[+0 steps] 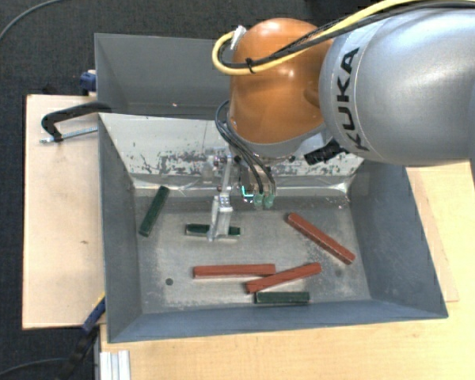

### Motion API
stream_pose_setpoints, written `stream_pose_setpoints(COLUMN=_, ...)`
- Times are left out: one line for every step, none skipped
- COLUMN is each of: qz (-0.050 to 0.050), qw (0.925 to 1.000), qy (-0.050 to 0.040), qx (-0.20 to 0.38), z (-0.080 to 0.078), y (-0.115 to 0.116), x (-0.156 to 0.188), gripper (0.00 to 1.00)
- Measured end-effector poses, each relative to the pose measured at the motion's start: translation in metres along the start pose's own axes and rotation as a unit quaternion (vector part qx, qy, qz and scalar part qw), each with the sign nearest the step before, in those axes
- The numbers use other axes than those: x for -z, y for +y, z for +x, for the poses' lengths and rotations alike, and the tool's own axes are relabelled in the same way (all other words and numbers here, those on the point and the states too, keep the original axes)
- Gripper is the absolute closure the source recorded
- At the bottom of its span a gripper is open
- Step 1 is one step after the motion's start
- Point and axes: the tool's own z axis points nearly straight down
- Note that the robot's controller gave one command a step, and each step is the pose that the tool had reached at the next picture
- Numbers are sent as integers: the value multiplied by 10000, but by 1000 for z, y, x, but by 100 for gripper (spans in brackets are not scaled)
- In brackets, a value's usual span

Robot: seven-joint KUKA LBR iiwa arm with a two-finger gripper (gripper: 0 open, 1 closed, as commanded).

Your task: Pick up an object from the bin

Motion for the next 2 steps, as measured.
stream_pose_setpoints(qz=11, qw=9957, qy=6, qx=922, z=29, y=-51, x=-133, gripper=0)
stream_pose_setpoints(qz=-10, qw=9964, qy=-58, qx=848, z=44, y=-56, x=-157, gripper=0)
